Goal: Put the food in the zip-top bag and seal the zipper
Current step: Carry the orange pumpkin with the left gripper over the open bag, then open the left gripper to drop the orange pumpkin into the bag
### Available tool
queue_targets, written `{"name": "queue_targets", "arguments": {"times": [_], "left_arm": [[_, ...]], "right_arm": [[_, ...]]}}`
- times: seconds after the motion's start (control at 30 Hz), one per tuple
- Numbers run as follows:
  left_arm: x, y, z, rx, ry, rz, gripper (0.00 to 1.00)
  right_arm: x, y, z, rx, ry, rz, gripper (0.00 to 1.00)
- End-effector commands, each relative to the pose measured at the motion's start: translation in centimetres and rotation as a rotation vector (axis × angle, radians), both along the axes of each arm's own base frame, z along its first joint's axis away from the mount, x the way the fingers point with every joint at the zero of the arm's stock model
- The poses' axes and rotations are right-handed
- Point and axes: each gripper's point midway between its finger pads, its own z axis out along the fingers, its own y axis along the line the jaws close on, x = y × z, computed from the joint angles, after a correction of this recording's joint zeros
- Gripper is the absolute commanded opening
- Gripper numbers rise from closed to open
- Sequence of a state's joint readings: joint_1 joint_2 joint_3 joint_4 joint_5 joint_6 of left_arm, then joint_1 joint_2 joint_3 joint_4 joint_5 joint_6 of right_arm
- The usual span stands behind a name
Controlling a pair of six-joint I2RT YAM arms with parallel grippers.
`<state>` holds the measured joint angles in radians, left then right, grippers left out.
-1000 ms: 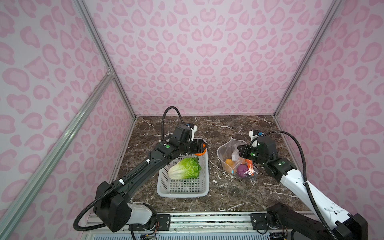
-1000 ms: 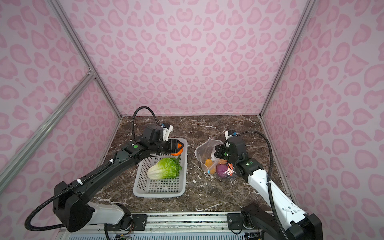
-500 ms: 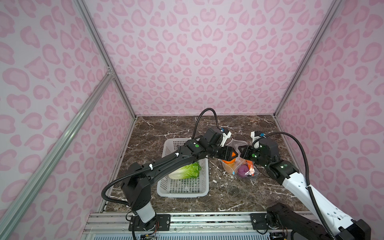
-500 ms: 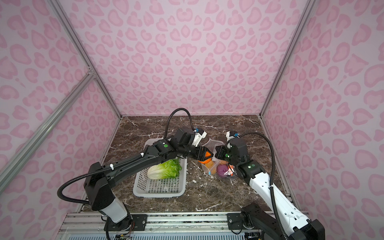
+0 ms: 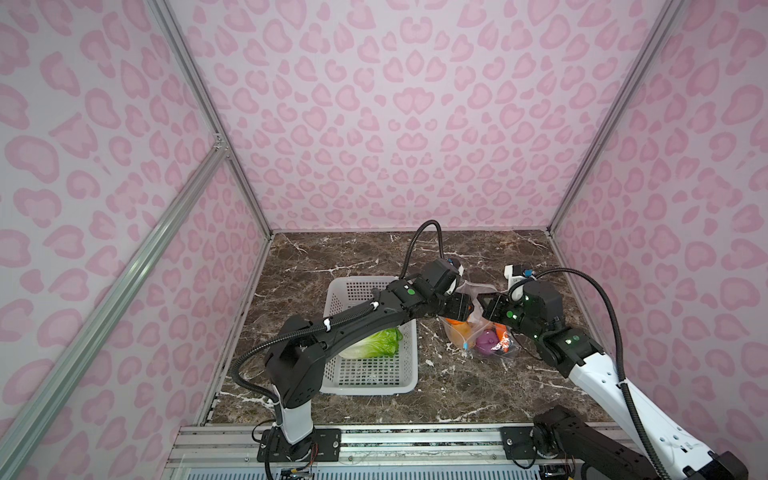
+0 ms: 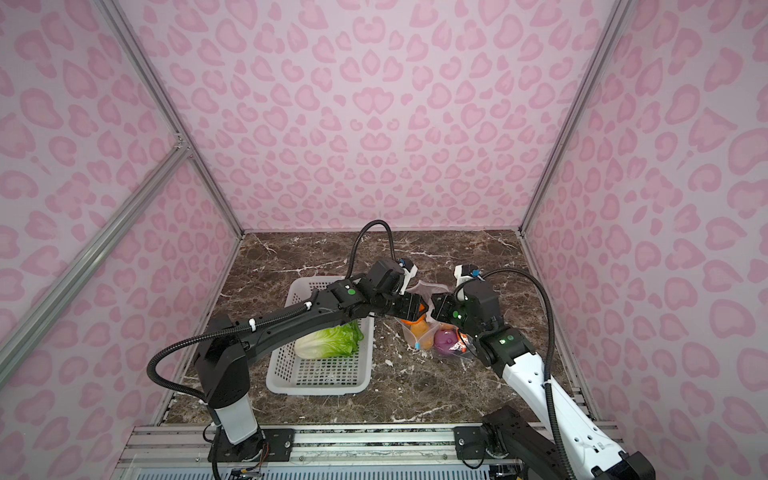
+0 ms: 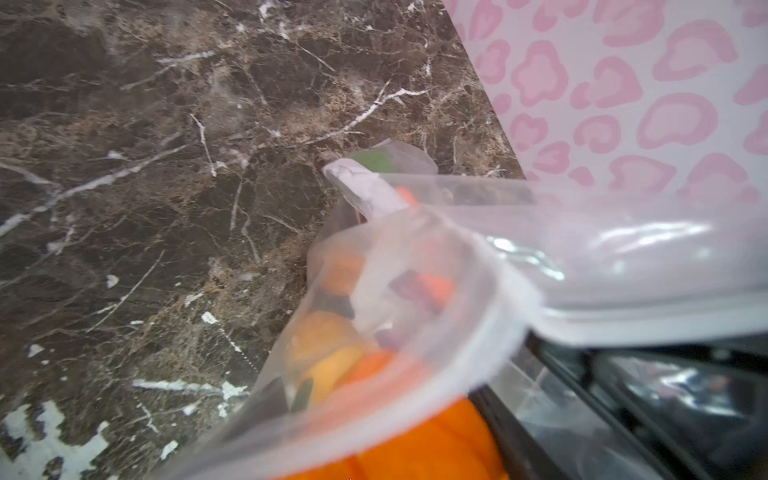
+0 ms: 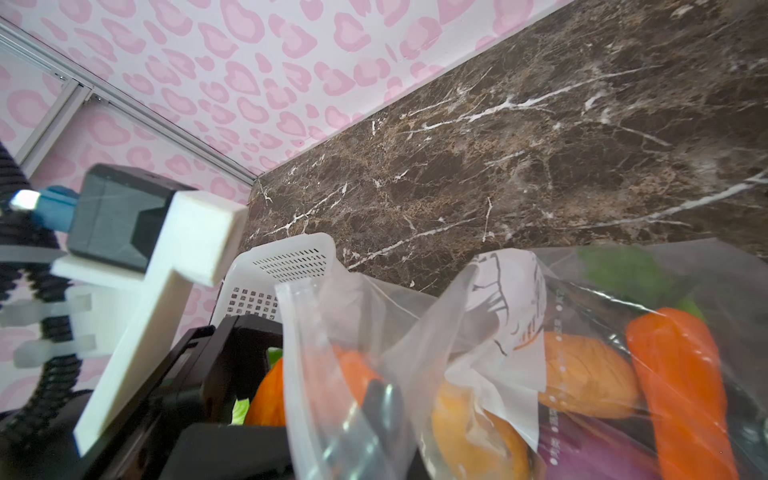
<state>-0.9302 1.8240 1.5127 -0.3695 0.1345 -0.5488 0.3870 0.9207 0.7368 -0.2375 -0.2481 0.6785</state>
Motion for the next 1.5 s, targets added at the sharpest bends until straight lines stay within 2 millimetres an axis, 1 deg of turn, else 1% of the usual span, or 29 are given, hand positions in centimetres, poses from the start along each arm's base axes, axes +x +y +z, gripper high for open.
{"name": "queue_targets", "arguments": {"times": [0.0, 0.1, 0.17, 0.23, 0.37, 0.47, 0.63, 0.7, 0.83, 0.9, 0.93, 0.97, 1.13, 1.23, 1.3, 1.37, 1.43, 1.47], "left_arm": [[0.6, 0.5, -1.3, 0.054, 0.001, 0.042, 0.63], [0.7, 0.7, -2.5, 0.095, 0.02, 0.058, 0.63], [0.9, 1.1, -3.3, 0.138, 0.028, 0.074, 0.65], [0.9, 1.1, -3.6, 0.158, 0.037, 0.077, 0.68], [0.4, 0.4, -3.4, 0.126, 0.069, 0.057, 0.73], [0.0, -0.1, -3.1, 0.097, 0.09, 0.043, 0.79], [-0.4, -0.5, -1.3, 0.05, 0.082, 0.017, 0.9], [-0.4, -0.4, -0.7, 0.04, 0.073, 0.01, 0.92], [-0.6, -0.1, 1.3, 0.015, 0.042, -0.01, 0.93], [-0.7, 0.3, 2.2, 0.007, 0.024, -0.017, 0.95], [-0.8, 0.5, 2.8, 0.002, 0.014, -0.022, 0.99], [-0.9, 0.8, 3.4, -0.006, 0.004, -0.027, 0.98], [-1.2, 2.5, 6.0, -0.04, -0.048, -0.036, 0.98], [-0.6, 4.4, 6.5, -0.022, -0.081, 0.003, 0.98], [0.1, 6.0, 5.7, 0.019, -0.088, 0.048, 0.98], [0.6, 7.7, 3.9, 0.069, -0.065, 0.087, 0.98], [0.5, 8.6, 2.1, 0.101, -0.032, 0.103, 1.0], [0.4, 8.8, 1.2, 0.113, -0.013, 0.104, 0.98]], "right_arm": [[0.2, 0.5, 0.4, 0.033, -0.017, 0.01, 0.0], [0.3, 0.8, 0.2, 0.043, -0.011, 0.018, 0.0], [0.3, 0.9, 0.1, 0.043, -0.008, 0.022, 0.0], [0.4, 1.0, 0.1, 0.044, -0.007, 0.024, 0.0], [0.4, 1.1, 0.0, 0.042, -0.006, 0.024, 0.0], [0.5, 1.2, 0.0, 0.043, -0.003, 0.025, 0.0], [0.5, 1.0, -0.1, 0.036, -0.002, 0.017, 0.0], [0.5, 1.0, -0.1, 0.036, -0.002, 0.016, 0.0], [0.6, 0.9, -0.1, 0.027, -0.006, 0.012, 0.0], [0.6, 0.7, 0.1, 0.02, -0.01, 0.008, 0.0], [0.6, 0.7, 0.1, 0.014, -0.011, 0.009, 0.0], [0.6, 0.6, 0.3, 0.011, -0.013, 0.004, 0.0], [0.5, 0.1, 0.9, -0.004, -0.034, -0.011, 0.0], [0.5, 0.0, 1.0, -0.005, -0.041, -0.016, 0.0], [0.5, -0.1, 0.9, -0.006, -0.04, -0.016, 0.0], [0.4, 0.0, 0.7, -0.005, -0.036, -0.01, 0.0], [0.4, 0.1, 0.6, -0.004, -0.035, -0.008, 0.0], [0.4, 0.1, 0.7, -0.004, -0.035, -0.006, 0.0]]}}
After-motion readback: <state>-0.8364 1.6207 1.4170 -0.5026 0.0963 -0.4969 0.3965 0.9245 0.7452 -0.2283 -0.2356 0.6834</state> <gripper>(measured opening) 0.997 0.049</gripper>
